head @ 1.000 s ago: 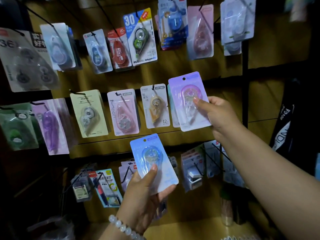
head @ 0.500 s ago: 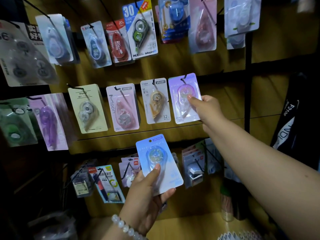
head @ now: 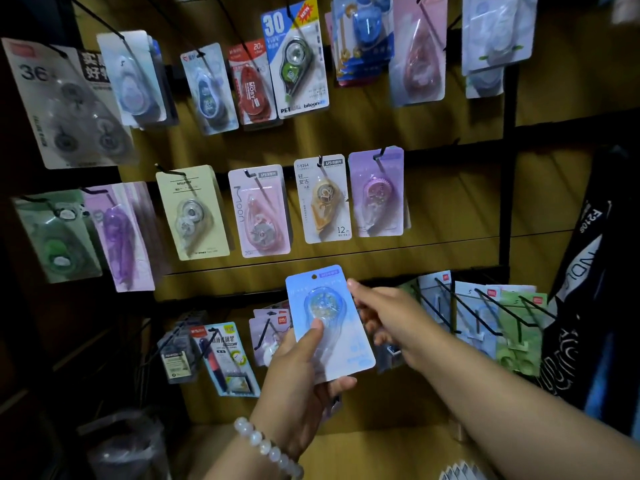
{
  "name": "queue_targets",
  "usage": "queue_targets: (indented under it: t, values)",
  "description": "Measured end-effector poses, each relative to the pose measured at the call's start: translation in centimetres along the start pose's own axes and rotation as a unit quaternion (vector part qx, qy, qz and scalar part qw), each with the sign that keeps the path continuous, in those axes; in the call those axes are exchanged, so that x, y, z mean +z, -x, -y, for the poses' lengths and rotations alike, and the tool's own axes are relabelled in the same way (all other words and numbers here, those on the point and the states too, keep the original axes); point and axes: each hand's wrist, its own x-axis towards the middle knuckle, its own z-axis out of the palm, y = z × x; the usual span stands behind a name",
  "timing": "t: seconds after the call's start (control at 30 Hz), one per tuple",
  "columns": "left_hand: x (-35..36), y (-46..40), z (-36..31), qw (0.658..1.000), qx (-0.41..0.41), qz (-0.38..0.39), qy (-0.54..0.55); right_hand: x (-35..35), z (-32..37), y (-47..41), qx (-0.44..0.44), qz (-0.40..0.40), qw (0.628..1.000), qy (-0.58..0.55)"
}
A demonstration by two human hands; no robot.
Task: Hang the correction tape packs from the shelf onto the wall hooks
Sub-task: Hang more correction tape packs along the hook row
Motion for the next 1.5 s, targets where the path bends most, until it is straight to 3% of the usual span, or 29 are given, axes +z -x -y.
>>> queue_targets:
  t: [0.27, 0.47, 0.77, 0.97, 1.5]
  values:
    - [-0.1, 0.7, -0.2, 0.997, 0.026, 0.038, -0.064, 0.6, 0.7, 2.6, -0.008, 0.04, 0.998, -0.038]
    - [-1.0, 0.3, -0.3, 0.976, 0.049, 0.026, -0.209, -1.6, 2.9, 2.4, -0.071, -0.024, 0.991, -0.114]
    - [-3.3, -0.3, 0.4, 0.878, 0.145, -0.001, -0.456, -5.5, 8.4, -0.8, -0.18, -0.12, 0.967, -0.135]
    - [-3.2, -0.8, 0.7, 0.863, 0.149, 0.001, -0.482, -5.9, 9.7, -2.6, -0.183, -0.134, 0.961, -0.158]
    - [-3.9, -2.6, 3.1, 0.873, 0.123, 0.027, -0.47, -4.6, 8.8, -7.2, -0.141, -0.181, 0.968, -0.1]
